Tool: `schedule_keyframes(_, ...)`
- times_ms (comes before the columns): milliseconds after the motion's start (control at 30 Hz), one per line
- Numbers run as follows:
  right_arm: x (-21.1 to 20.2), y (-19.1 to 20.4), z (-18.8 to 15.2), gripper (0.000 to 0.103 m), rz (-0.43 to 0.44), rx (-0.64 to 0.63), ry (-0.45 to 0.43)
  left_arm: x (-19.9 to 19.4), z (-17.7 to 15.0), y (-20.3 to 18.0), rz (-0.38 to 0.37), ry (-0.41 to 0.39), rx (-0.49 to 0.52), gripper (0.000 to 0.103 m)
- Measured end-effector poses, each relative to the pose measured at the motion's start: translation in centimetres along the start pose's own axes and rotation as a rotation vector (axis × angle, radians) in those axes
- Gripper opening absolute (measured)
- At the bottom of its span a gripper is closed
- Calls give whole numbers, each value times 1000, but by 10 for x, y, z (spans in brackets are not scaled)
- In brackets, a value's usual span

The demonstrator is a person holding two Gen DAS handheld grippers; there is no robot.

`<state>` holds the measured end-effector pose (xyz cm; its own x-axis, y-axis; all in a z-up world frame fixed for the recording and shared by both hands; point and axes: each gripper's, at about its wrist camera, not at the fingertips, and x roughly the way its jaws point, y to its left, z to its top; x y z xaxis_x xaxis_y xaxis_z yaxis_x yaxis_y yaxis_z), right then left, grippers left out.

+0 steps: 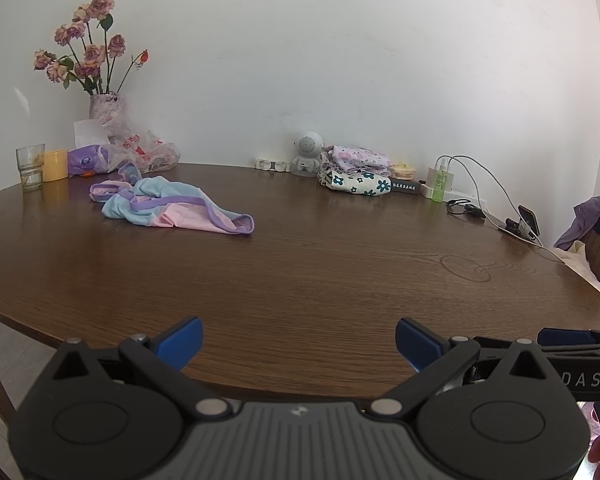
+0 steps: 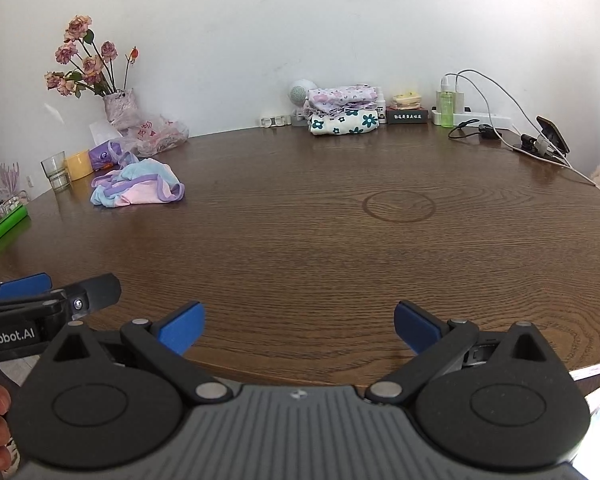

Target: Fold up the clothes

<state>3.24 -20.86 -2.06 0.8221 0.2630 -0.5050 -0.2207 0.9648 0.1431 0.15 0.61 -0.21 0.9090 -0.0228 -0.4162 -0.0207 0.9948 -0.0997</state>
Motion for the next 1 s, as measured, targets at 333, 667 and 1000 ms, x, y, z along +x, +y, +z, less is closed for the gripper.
schedule_keyframes(333,4,6,1,103,0,-11,10,1,-1,4,0,1,-9,103)
schedule_keyframes(667,10,10,2,103,3,-24,23,4,-1,8,3,7,-20,103)
schedule_keyframes(1000,20,19,9,103,19,-40,30,12,4,22,-2,6,-39,103)
